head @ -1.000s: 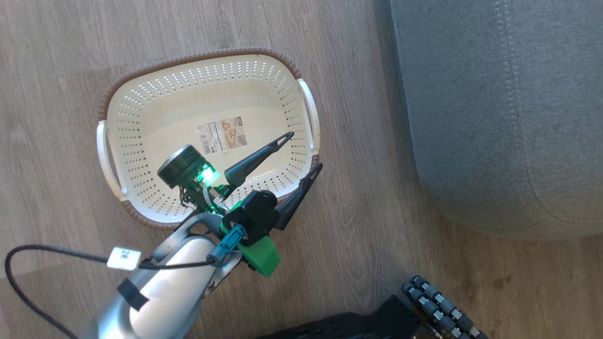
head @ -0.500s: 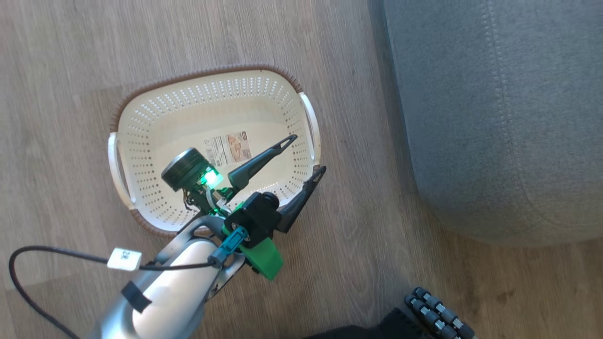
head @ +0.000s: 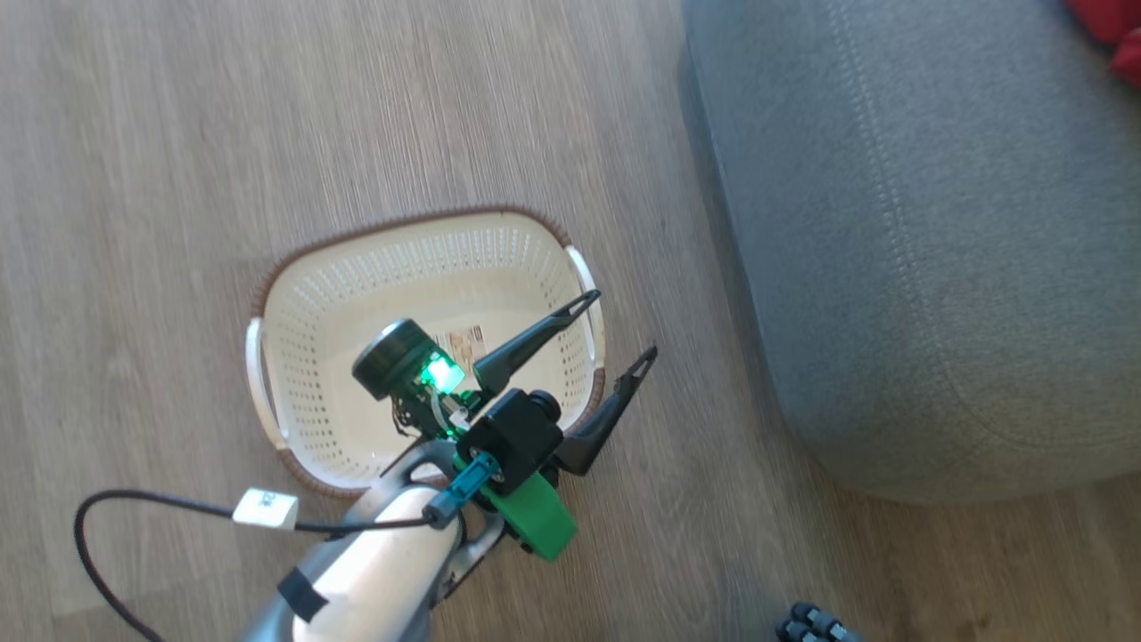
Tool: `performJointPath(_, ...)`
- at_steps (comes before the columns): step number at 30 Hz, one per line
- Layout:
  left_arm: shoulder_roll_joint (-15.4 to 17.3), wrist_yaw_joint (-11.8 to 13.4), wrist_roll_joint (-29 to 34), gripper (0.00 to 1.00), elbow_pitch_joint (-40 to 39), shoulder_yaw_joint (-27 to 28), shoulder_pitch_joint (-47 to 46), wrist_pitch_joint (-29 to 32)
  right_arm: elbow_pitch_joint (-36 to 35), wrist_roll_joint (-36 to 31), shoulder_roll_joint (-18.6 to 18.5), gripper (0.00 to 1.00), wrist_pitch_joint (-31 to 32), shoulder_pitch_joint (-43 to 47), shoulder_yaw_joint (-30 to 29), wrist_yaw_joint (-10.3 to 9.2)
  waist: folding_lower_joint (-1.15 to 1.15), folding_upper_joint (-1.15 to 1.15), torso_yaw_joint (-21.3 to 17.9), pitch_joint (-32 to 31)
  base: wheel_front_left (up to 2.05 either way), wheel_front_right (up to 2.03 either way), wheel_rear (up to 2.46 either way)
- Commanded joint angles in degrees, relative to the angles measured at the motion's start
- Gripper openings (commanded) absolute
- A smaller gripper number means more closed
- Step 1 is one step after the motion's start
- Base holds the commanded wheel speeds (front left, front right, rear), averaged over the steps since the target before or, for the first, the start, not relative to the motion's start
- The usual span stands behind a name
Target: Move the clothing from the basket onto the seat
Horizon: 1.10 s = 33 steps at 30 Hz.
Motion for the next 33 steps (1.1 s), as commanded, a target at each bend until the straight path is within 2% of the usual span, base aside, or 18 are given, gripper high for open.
performJointPath(1, -0.59, -0.26, -0.22, 1.0, -1.61, 1.97, 0.86, -0.28, -1.69, -0.86, -1.74, 1.0, 1.99, 0.52, 0.62, -0.01, 0.0, 0.0, 0.06, -2.58, 0.0, 0.0, 0.0)
performJointPath(8, -3.3, -0.73, -0.68, 1.0, -1.4, 3.28, 3.11, -0.28, -1.69, -3.86, -2.62, 1.0, 10.63, -2.35, 2.19, -0.01, 0.0, 0.0, 0.33, -7.72, 0.0, 0.0, 0.0)
performJointPath(15, -5.14, -0.98, -0.88, 1.0, -0.94, 4.88, 5.54, -0.28, -1.83, -5.13, -1.96, 1.0, 12.17, -4.36, 4.17, -0.01, 0.0, 0.0, 0.71, -13.07, 0.0, 0.0, 0.0)
performJointPath(20, -5.84, -1.13, -0.84, 1.0, -1.1, 5.8, 7.64, -0.28, -3.28, -1.86, 0.85, 1.0, 7.28, -5.26, 5.62, -0.01, 0.0, 0.0, 0.79, -16.73, 0.0, 0.0, 0.0)
performJointPath(24, -6.08, -1.21, -0.77, 1.0, -1.47, 7.29, 8.99, -0.28, -6.29, 3.18, 3.32, 1.0, 1.91, -3.67, 10.25, -0.01, 0.0, 0.0, 0.43, -18.86, 0.0, 0.0, 0.0)
performJointPath(28, -6.21, -1.29, -0.6, 1.0, -1.75, 8.6, 10.47, -0.28, -11.31, 10.23, 3.53, 1.0, -3.66, -0.11, 16.15, -0.01, 0.0, 0.0, 0.15, -20.48, 0.0, 0.0, 0.0)
performJointPath(33, -6.34, -1.35, -0.41, 1.0, -2.17, 10.24, 12.15, -0.28, -20.47, 20.83, 1.86, 1.0, -12.45, 5.37, 22.89, -0.01, 0.0, 0.0, 0.3, -21.96, 0.0, 0.0, 0.0)
